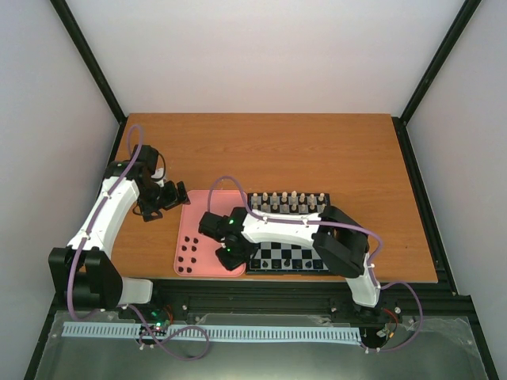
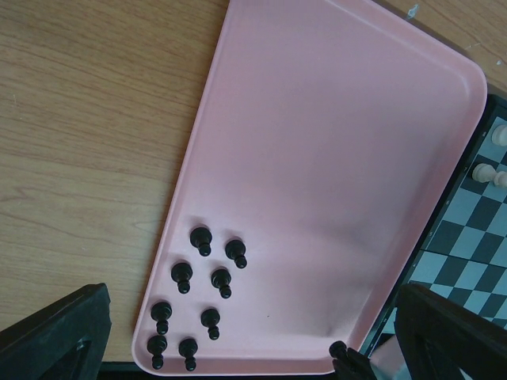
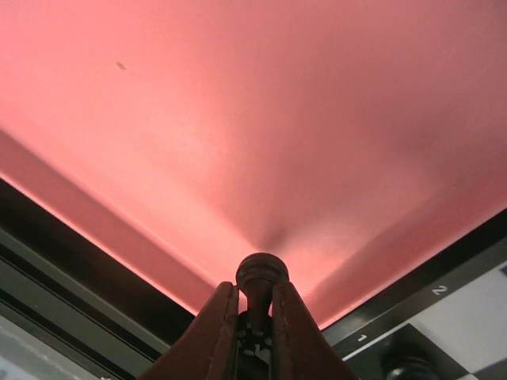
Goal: Set up the chess pieces on the board
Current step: Pick up the chess piece from the storage box, then place the chess piece on the chessboard.
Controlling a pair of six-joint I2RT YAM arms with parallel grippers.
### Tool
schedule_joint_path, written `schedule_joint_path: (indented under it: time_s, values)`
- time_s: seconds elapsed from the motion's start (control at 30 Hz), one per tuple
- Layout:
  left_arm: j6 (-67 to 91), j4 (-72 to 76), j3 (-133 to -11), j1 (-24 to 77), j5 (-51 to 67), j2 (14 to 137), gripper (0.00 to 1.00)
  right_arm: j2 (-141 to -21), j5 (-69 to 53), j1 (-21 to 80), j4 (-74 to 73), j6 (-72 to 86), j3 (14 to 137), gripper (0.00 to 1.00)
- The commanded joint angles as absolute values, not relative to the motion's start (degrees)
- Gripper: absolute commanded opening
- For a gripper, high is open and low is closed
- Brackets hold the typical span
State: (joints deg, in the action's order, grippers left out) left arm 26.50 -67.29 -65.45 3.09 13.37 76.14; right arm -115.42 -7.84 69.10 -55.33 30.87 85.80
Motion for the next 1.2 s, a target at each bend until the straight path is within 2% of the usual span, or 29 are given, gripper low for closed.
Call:
schedule_joint_path:
  time_s: [0.0, 0.17, 0.43, 0.63, 0.93, 1.17]
  values:
    - [25.0, -67.0, -66.0, 2.9, 13.6, 75.2, 1.00, -110.9, -3.8, 68.5, -56.6, 30.9, 90.4, 0.03]
    - [25.0, -66.9, -66.3, 2.8, 13.8, 75.2, 1.00, -103.8, -1.7, 63.5, -58.1, 32.8, 88.1, 0.03]
    - [25.1, -66.9, -66.7, 2.8, 14.7, 74.9, 1.00, -83.5, 0.0, 45.4, -59.6, 32.1, 64.7, 0.03]
    - [25.1, -67.1, -67.3, 2.8, 15.5, 75.3, 1.00, -71.5, 0.1, 34.1, -63.2, 30.9, 54.8, 0.03]
    - [25.1, -67.0, -66.9, 2.8, 15.9, 75.4, 1.00, -65.7, -5.1, 32.3, -60.6, 35.0, 44.2, 0.03]
    - [25.0, -67.1, -66.1, 2.9, 15.9, 75.0, 1.00, -65.4, -4.6, 32.3, -62.0, 36.3, 41.6, 0.03]
